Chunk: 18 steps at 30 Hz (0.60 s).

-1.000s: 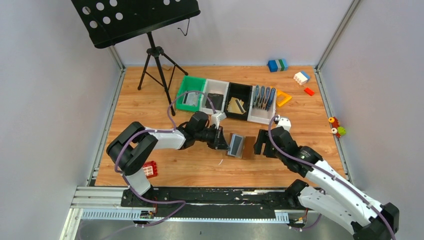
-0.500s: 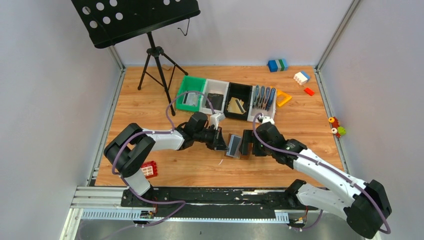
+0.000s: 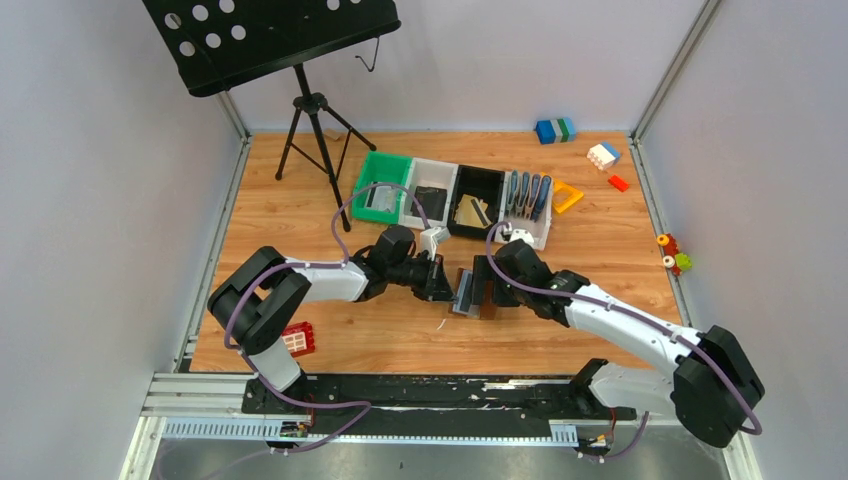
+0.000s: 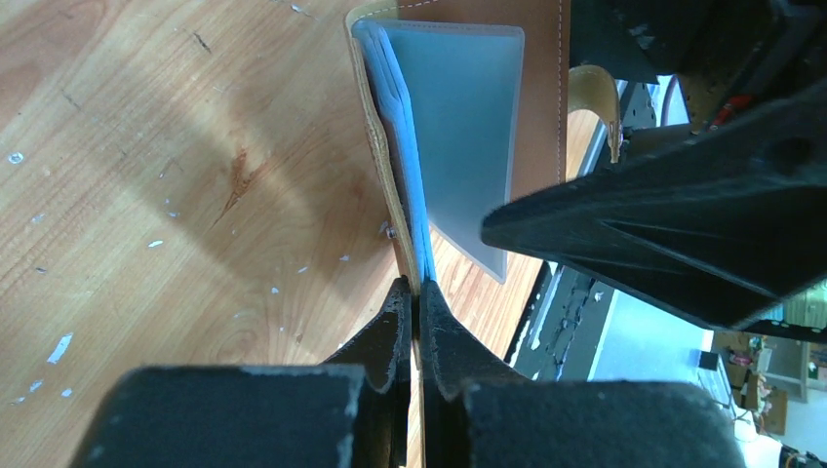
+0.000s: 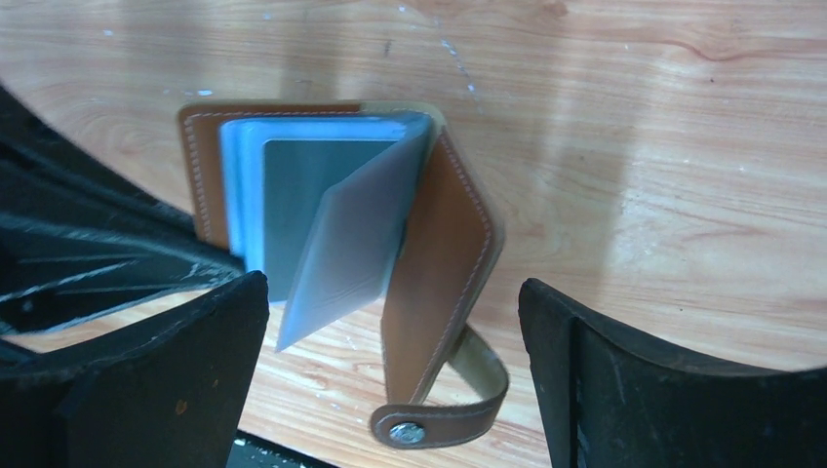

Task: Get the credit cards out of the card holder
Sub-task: Remove the credit card from the card holder.

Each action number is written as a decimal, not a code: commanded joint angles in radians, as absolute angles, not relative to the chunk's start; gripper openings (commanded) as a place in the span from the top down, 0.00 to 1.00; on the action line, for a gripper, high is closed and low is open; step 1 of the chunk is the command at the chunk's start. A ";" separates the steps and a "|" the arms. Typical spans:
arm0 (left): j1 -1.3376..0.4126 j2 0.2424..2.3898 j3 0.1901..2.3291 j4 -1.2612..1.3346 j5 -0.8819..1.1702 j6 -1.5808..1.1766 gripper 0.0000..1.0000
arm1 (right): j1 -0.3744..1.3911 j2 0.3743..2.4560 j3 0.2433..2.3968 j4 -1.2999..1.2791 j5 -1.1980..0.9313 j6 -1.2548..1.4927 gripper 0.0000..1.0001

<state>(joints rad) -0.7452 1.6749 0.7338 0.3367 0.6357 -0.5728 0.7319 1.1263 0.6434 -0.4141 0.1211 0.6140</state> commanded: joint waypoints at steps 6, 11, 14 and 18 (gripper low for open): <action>-0.746 1.656 0.730 0.383 0.650 -0.562 0.97 | 0.737 1.160 0.692 -0.437 0.252 0.655 0.16; -0.746 1.657 0.732 0.372 0.639 -0.558 0.97 | 0.735 1.115 0.663 -0.430 0.234 0.652 0.40; -0.746 1.656 0.732 0.365 0.631 -0.554 0.97 | 0.735 1.105 0.651 -0.426 0.210 0.648 0.51; -0.746 1.659 0.733 0.363 0.629 -0.553 0.97 | 0.735 1.098 0.635 -0.418 0.194 0.640 0.62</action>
